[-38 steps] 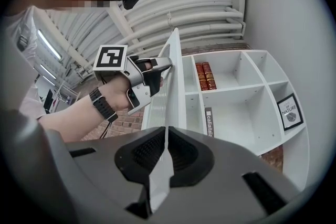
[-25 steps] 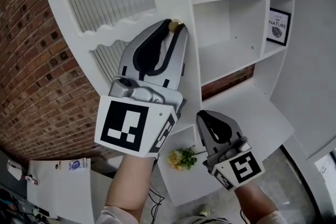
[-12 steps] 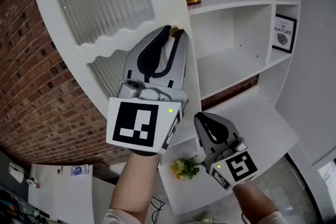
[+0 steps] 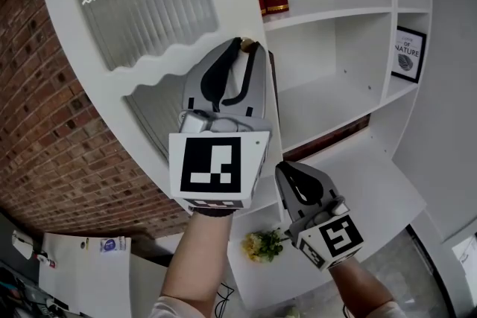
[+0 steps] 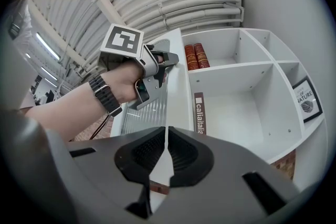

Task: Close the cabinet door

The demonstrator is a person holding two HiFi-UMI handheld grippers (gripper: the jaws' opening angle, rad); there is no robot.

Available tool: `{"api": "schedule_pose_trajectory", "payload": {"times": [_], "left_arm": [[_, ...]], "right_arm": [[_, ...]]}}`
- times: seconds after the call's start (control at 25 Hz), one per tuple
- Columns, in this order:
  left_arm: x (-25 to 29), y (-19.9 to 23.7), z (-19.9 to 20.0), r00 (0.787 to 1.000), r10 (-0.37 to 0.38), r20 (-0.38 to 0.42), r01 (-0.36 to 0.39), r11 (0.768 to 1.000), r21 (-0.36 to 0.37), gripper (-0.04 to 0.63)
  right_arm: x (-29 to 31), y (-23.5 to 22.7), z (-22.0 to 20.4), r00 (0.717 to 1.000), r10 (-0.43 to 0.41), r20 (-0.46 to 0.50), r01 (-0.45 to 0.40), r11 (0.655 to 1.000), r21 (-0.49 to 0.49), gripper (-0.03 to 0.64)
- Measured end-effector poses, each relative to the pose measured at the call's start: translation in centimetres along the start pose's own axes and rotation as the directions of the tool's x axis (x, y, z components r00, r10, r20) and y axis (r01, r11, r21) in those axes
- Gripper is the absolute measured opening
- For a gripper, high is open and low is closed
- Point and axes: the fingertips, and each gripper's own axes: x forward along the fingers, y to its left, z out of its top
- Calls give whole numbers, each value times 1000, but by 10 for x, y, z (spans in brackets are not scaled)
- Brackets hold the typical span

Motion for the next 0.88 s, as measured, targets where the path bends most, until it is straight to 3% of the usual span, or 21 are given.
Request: {"api": "schedule_pose_trajectory", "payload": {"times": [0.56,0.88], "left_arm": [[23,19,-24,993,113,-43,-109,991,78,92],[23,17,-24,991,128,-25,-126,988,90,92]], "right_arm": [[9,-9,-5,1000,9,0,-9,1000,16,20],[9,-14,-7,1000,8,-9,-8,1000,23,20]]}}
